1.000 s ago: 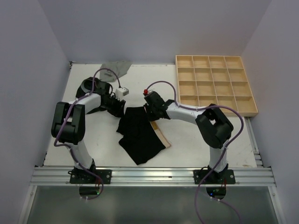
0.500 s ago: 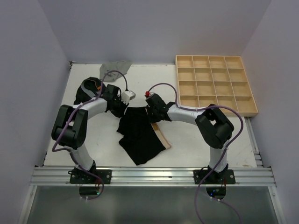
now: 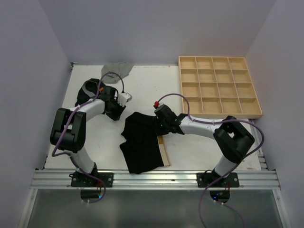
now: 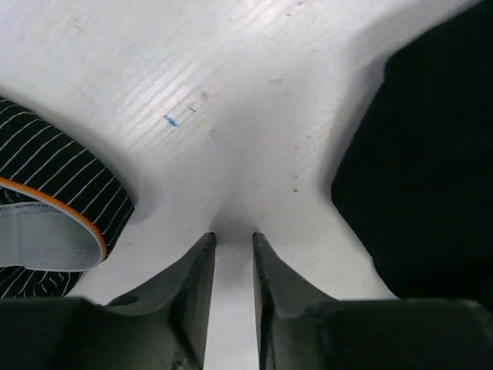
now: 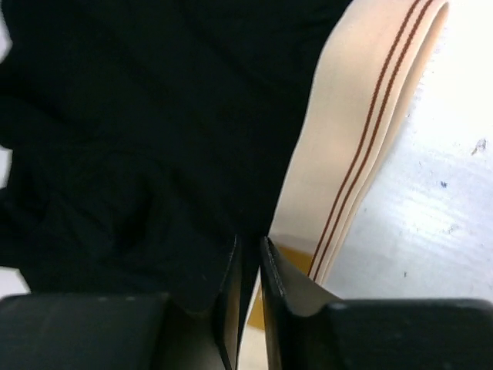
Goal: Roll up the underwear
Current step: Flatten the underwear
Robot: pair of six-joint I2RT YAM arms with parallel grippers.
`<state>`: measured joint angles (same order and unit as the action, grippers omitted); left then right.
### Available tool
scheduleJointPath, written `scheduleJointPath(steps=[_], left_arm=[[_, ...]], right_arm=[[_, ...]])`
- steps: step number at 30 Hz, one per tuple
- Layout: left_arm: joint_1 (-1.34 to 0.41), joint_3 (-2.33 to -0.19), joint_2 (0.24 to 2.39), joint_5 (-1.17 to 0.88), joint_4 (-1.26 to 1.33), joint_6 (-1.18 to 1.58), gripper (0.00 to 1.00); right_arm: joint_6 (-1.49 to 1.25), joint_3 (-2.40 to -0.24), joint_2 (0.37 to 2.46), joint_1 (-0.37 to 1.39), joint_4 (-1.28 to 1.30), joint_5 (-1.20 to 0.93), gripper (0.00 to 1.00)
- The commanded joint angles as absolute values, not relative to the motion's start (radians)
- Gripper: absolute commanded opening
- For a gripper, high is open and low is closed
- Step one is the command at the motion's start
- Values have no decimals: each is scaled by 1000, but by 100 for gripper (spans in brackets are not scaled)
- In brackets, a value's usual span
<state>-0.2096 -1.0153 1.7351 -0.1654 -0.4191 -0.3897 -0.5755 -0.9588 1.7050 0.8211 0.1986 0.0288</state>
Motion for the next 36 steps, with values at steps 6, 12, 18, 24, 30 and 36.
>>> scheduleJointPath(steps=[6, 12, 18, 24, 30, 36], left_arm=[[-198, -1204, 1730, -466, -497, -402, 50], [-201, -1304, 1884, -617, -532, -364, 52], [-201, -1310, 1968, -698, -535, -376, 52], [-201, -1302, 1988, -775, -551, -393, 36], [-207, -1224, 1881, -761, -528, -417, 0], [-287, -1074, 1694, -652, -489, -497, 0]], right_arm=[[-451, -1130, 1585, 759, 295, 64, 23], [-390, -1201, 1695, 660, 310, 19, 26], [-376, -1200, 1796, 617, 252, -63, 33], [-370, -1206, 1861, 606, 238, -113, 39], [-367, -1178, 1859, 588, 218, -135, 35], [-357, -1154, 1845, 575, 206, -149, 27]])
